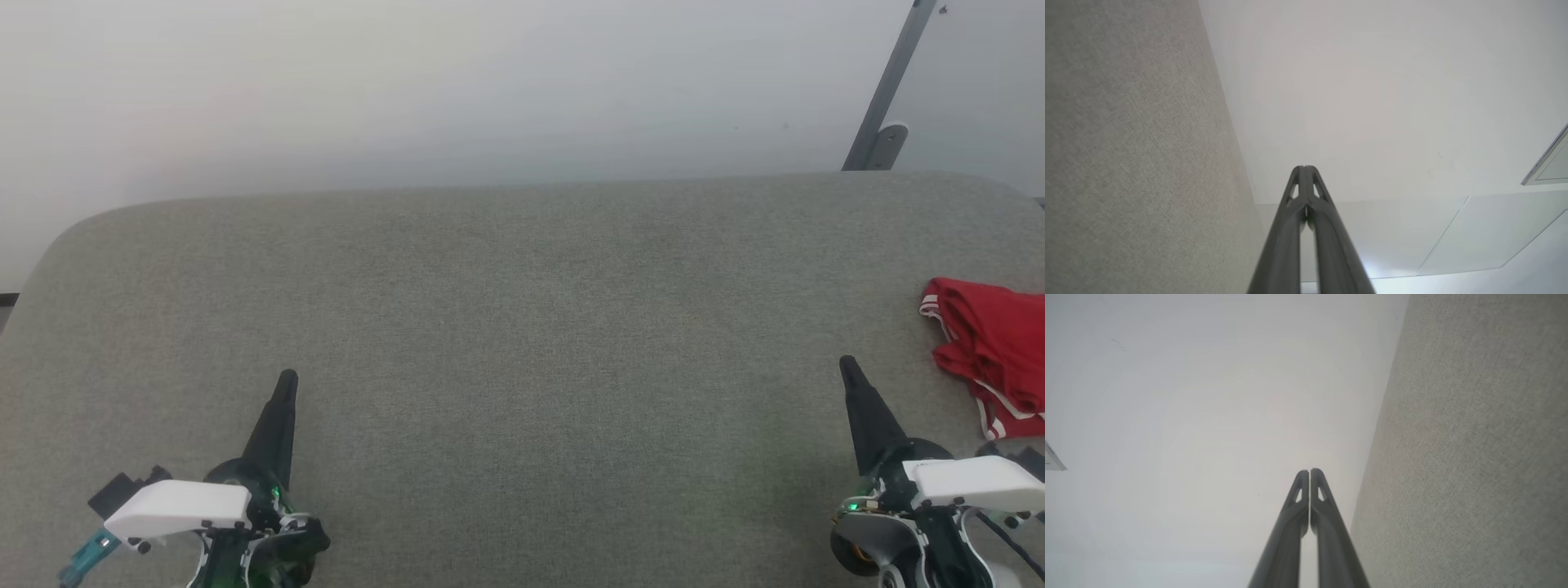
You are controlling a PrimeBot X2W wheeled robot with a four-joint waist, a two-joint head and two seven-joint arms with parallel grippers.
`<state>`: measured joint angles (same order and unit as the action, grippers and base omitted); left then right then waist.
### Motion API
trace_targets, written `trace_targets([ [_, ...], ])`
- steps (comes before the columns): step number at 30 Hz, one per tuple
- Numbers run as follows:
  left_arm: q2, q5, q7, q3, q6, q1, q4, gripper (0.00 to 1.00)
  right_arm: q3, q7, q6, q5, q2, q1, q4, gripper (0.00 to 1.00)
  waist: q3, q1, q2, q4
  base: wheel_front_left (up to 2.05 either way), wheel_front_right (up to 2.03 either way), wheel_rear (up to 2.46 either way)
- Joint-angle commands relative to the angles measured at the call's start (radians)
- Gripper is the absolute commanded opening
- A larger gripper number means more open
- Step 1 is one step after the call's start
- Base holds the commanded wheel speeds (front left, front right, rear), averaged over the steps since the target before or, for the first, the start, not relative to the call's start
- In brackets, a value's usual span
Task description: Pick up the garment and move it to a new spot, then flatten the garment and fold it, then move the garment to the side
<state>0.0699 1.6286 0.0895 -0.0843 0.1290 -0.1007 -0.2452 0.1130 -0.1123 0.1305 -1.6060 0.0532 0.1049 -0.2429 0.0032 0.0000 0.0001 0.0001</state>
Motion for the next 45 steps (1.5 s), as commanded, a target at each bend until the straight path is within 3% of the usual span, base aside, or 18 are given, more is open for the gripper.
trace_targets([
  [1, 0.001, 0.010, 0.006, -0.004, 0.003, -0.011, -0.001, 0.00, 0.003, -0.004, 0.000, -0.009, -0.006, 0.008, -0.004, 0.00, 0.000, 0.0000, -0.0001, 0.000, 0.00, 0.00, 0.00],
  [45, -0.008, -0.005, 0.014, -0.016, 0.003, -0.012, -0.001, 0.00, 0.003, -0.005, 0.000, -0.008, -0.006, 0.007, -0.004, 0.00, 0.000, 0.0000, -0.0001, 0.000, 0.00, 0.00, 0.00],
])
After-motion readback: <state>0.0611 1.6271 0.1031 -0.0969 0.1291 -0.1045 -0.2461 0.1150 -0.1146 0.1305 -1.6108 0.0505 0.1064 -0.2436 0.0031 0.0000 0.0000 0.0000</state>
